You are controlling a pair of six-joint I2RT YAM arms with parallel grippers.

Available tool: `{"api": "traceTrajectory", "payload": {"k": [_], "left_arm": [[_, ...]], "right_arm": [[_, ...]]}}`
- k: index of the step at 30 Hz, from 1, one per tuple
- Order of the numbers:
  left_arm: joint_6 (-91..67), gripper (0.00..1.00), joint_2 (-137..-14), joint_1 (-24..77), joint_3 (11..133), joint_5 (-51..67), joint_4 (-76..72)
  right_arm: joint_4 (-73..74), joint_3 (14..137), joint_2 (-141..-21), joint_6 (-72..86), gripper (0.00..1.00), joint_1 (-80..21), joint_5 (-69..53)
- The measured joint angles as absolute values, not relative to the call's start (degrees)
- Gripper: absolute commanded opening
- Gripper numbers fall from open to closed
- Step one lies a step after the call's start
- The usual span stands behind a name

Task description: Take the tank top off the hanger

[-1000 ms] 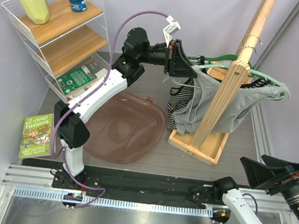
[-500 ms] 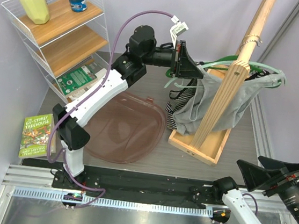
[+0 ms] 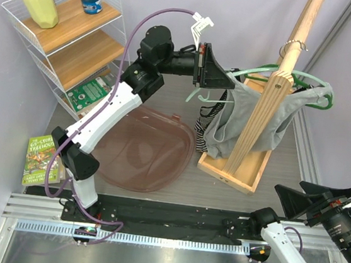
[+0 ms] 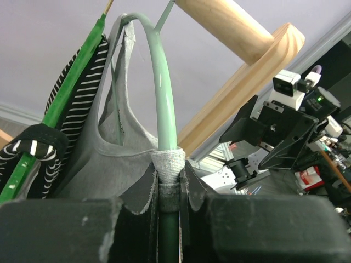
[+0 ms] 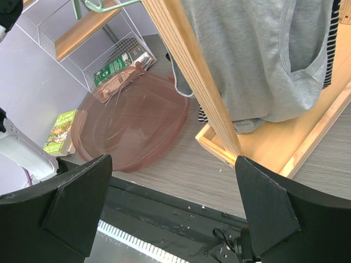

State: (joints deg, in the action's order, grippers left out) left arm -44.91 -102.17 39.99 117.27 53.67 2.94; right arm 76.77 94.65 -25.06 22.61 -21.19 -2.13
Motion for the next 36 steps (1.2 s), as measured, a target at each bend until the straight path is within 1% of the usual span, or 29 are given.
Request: {"api": "traceTrajectory", "payload": {"k": [9, 15, 22, 26, 30, 36], "left_arm": [[-49.04, 0.00, -99.29, 37.23, 115.44, 55.07, 1.58], [-50.61, 0.00, -90.50, 34.59, 108.75, 55.59, 1.02], [-50.48, 0.00, -79.70, 30.48, 102.48, 54.96, 4.82], [-50.06, 0.00, -73.23, 28.21, 98.17, 54.43, 6.79], [-47.86, 0.00, -67.61, 26.98, 95.98, 54.11, 11.16], [-41.08, 0.00, -60.40, 26.46, 97.12, 50.09, 23.40]], "right_arm": [[76.29, 94.54, -25.10, 22.87, 1.00, -21.19, -1.63], [76.31, 94.50, -25.26, 22.87, 1.00, -21.19, -1.65], [76.09, 95.79, -27.24, 22.35, 1.00, -21.19, -2.17], [75.24, 97.56, -29.54, 20.62, 1.00, -21.19, -5.50], [73.14, 98.08, -31.05, 18.72, 1.00, -21.17, -11.62], [70.32, 97.06, -34.28, 15.86, 1.00, -21.12, -22.13]]}}
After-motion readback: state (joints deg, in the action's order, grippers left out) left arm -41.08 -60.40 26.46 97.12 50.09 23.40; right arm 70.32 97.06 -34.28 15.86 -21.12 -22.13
